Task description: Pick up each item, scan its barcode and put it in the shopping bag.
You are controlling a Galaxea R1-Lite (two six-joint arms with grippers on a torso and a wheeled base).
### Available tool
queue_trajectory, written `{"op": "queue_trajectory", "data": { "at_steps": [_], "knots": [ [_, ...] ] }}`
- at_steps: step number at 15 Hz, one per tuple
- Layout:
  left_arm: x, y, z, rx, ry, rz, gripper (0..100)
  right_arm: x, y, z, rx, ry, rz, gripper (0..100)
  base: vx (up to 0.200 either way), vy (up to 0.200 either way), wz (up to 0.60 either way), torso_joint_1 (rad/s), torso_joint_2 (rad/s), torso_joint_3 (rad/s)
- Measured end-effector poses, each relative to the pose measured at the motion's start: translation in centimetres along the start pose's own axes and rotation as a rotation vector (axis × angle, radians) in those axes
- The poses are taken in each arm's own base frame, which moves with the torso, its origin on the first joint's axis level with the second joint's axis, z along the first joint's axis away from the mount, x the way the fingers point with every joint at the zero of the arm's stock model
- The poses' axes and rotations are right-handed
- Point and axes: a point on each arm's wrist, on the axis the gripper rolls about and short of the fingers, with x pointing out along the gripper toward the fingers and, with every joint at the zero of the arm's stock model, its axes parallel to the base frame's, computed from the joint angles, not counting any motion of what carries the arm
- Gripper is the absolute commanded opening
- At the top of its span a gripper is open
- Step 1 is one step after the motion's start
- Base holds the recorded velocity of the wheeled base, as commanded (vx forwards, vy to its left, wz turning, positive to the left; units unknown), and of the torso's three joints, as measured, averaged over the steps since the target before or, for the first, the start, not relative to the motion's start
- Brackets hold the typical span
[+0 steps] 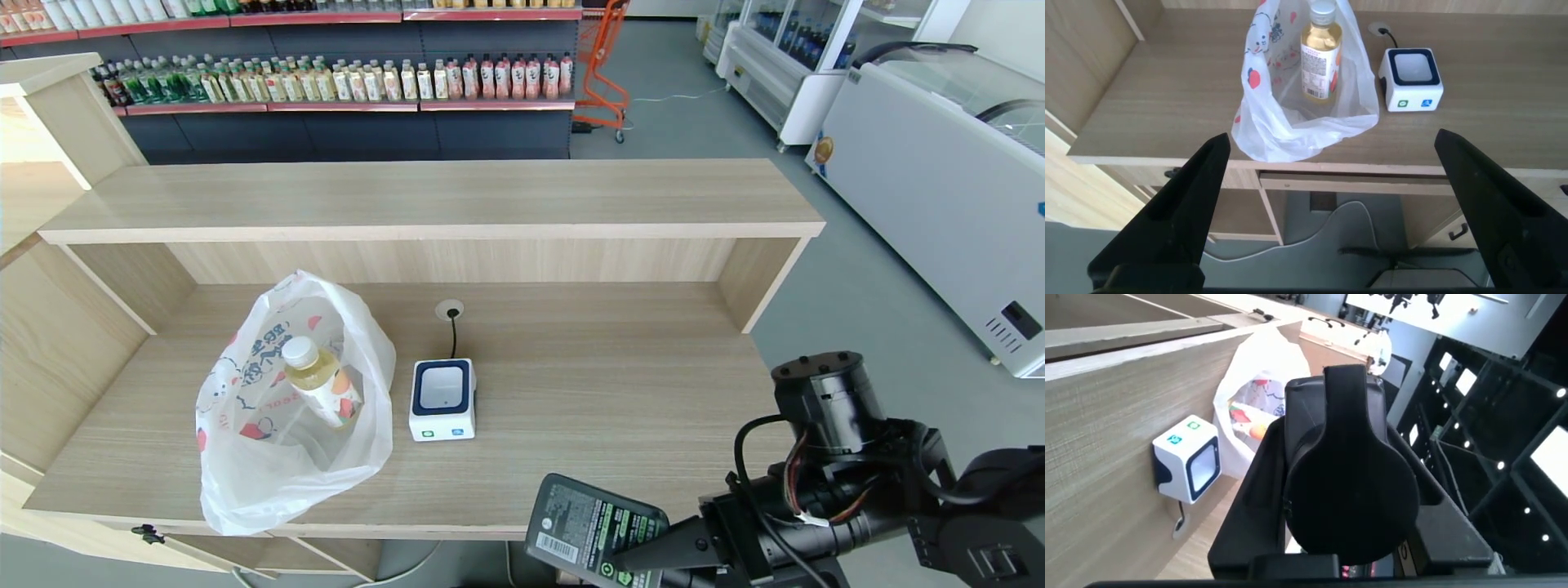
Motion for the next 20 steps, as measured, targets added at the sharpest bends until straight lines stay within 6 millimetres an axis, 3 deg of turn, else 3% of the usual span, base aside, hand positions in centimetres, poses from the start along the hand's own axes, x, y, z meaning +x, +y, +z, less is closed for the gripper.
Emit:
{"op": "queue_trajectory", "data": {
  "at_steps": [4, 7, 9, 11, 12, 14, 17, 20],
  "knots": [
    [0.0, 0.0, 0.0, 0.000, 0.000, 0.000, 100, 0.1, -0.5, -0.1, 0.045, -0.006, -0.019, 0, 0.000, 0.000, 0.00, 0.000, 0.00, 0.000],
    [0.0, 0.0, 0.0, 0.000, 0.000, 0.000, 100, -0.9, -4.1, -1.3, 0.183, 0.046, -0.092, 0, 0.000, 0.000, 0.00, 0.000, 0.00, 0.000],
    [0.0, 0.0, 0.0, 0.000, 0.000, 0.000, 100, -4.4, -6.8, -2.9, 0.419, 0.208, -0.131, 0, 0.000, 0.000, 0.00, 0.000, 0.00, 0.000],
    [0.0, 0.0, 0.0, 0.000, 0.000, 0.000, 100, -8.9, -9.7, -3.7, 0.627, 0.517, -0.182, 0, 0.000, 0.000, 0.00, 0.000, 0.00, 0.000],
    [0.0, 0.0, 0.0, 0.000, 0.000, 0.000, 100, -10.5, -11.0, -3.3, 0.691, 0.609, -0.239, 0, 0.000, 0.000, 0.00, 0.000, 0.00, 0.000],
    [0.0, 0.0, 0.0, 0.000, 0.000, 0.000, 100, -11.9, -12.0, -1.7, 0.774, 0.615, -0.300, 0, 0.000, 0.000, 0.00, 0.000, 0.00, 0.000],
    [0.0, 0.0, 0.0, 0.000, 0.000, 0.000, 100, -12.9, -11.8, -0.6, 1.155, 0.622, -0.379, 0, 0.000, 0.000, 0.00, 0.000, 0.00, 0.000],
    [0.0, 0.0, 0.0, 0.000, 0.000, 0.000, 100, -13.8, -10.9, -0.4, 1.743, 0.780, -0.581, 0, 0.000, 0.000, 0.00, 0.000, 0.00, 0.000]
  ]
}}
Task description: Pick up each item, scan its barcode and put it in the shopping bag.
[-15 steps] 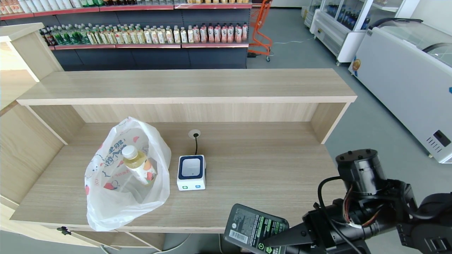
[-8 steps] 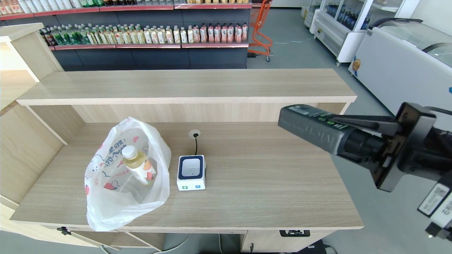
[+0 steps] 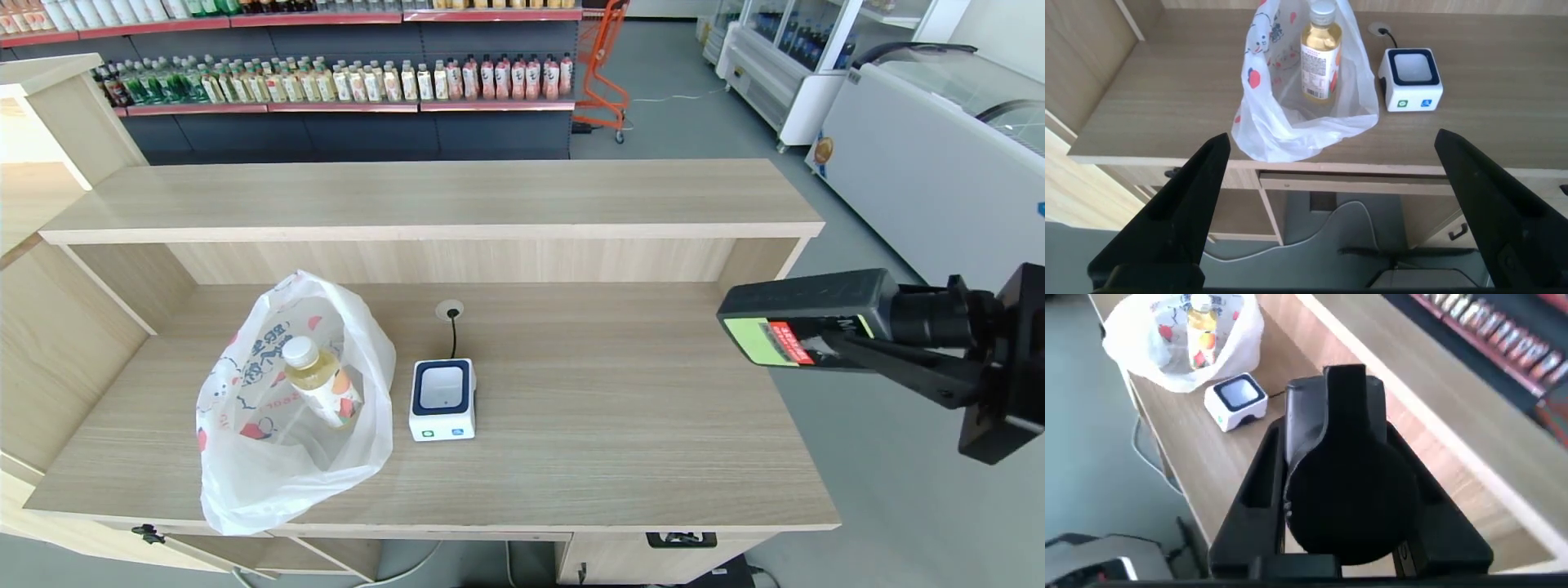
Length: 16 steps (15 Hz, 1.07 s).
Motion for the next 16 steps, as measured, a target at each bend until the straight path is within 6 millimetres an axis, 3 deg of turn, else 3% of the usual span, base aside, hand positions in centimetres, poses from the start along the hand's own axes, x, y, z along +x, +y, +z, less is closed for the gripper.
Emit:
{"op": "queue_trajectory", "data": {
  "at_steps": [3, 4, 6, 9, 16],
  "knots": [
    [0.0, 0.0, 0.0, 0.000, 0.000, 0.000, 100, 0.1, 0.1, -1.4, 0.766, 0.192, -0.104, 0, 0.000, 0.000, 0.00, 0.000, 0.00, 0.000],
    [0.0, 0.0, 0.0, 0.000, 0.000, 0.000, 100, 0.5, 0.1, -2.1, 0.960, 0.245, -0.144, 0, 0.000, 0.000, 0.00, 0.000, 0.00, 0.000],
    [0.0, 0.0, 0.0, 0.000, 0.000, 0.000, 100, 1.5, -0.1, -3.6, 1.170, 0.330, -0.197, 0, 0.000, 0.000, 0.00, 0.000, 0.00, 0.000],
    [0.0, 0.0, 0.0, 0.000, 0.000, 0.000, 100, 2.9, -0.5, -4.9, 1.319, 0.384, -0.229, 0, 0.000, 0.000, 0.00, 0.000, 0.00, 0.000],
    [0.0, 0.0, 0.0, 0.002, 0.000, 0.000, 100, 3.7, -0.4, -5.4, 1.385, 0.410, -0.220, 0, 0.000, 0.000, 0.00, 0.000, 0.00, 0.000]
  ]
}}
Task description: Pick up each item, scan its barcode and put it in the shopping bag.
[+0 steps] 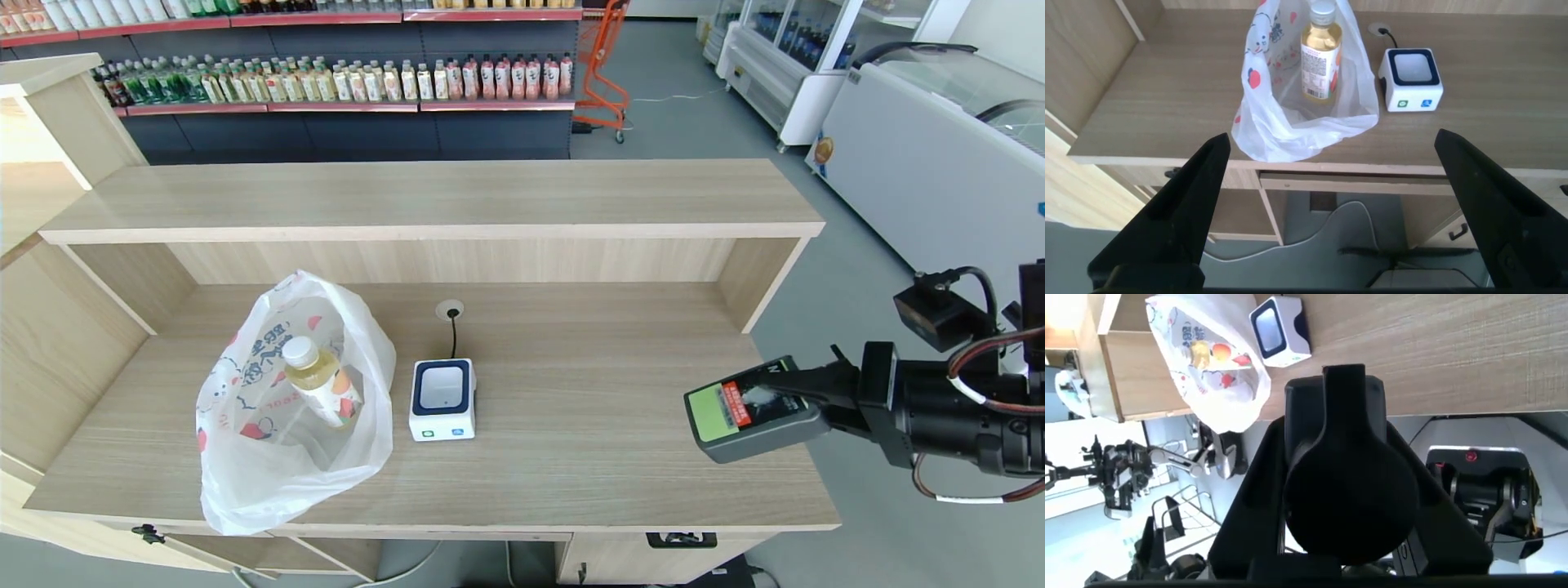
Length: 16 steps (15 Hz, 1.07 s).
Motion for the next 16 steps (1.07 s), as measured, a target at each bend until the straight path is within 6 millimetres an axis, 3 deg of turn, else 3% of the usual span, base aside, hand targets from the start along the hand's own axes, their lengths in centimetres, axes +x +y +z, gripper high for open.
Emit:
{"op": "queue_trajectory", "data": {
  "at_steps": [11, 16],
  "knots": [
    [0.0, 0.0, 0.0, -0.003, 0.000, 0.000, 100, -0.1, 0.8, 0.5, -0.031, -0.021, 0.020, 0, 0.000, 0.182, 0.00, 0.004, 0.00, 0.002],
    [0.0, 0.0, 0.0, 0.002, 0.000, 0.000, 100, 2.0, 0.5, 1.6, -0.183, -0.003, -0.006, 0, 0.000, 0.200, 0.00, 0.006, 0.00, 0.004]
  ]
}}
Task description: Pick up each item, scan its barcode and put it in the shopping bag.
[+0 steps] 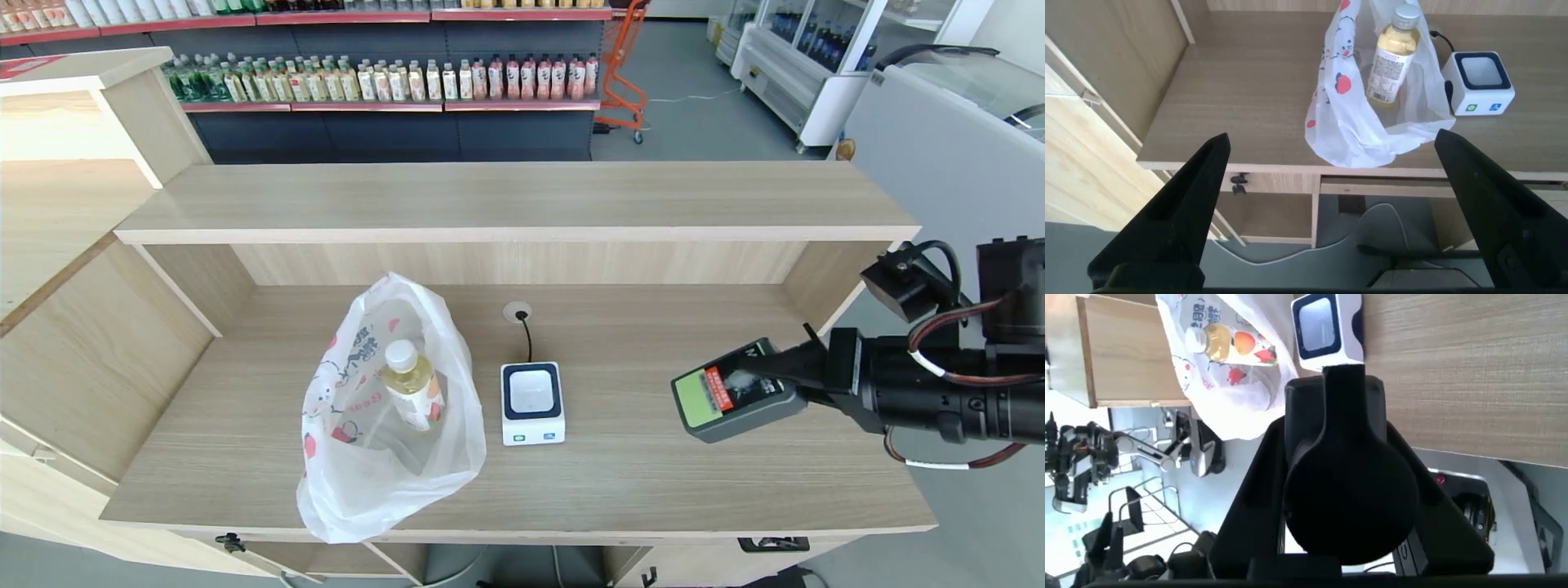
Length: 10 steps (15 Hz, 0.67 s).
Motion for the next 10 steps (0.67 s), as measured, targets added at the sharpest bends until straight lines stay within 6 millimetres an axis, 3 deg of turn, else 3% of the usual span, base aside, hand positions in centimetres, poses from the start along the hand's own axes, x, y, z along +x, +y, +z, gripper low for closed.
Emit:
{"op": "queue_trajectory", "data": {
  "at_steps": [5, 10],
  "knots": [
    [0.0, 0.0, 0.0, 0.001, 0.000, 0.000, 100, 3.5, -1.0, 1.0, -0.104, -0.010, 0.006, 0, 0.000, 0.200, 0.00, 0.004, 0.00, 0.000],
    [0.0, 0.0, 0.0, 0.002, 0.000, 0.000, 100, 7.6, -2.9, 0.9, -0.163, 0.049, -0.021, 0, 0.000, 0.000, 0.00, 0.000, 0.00, 0.000]
  ]
}}
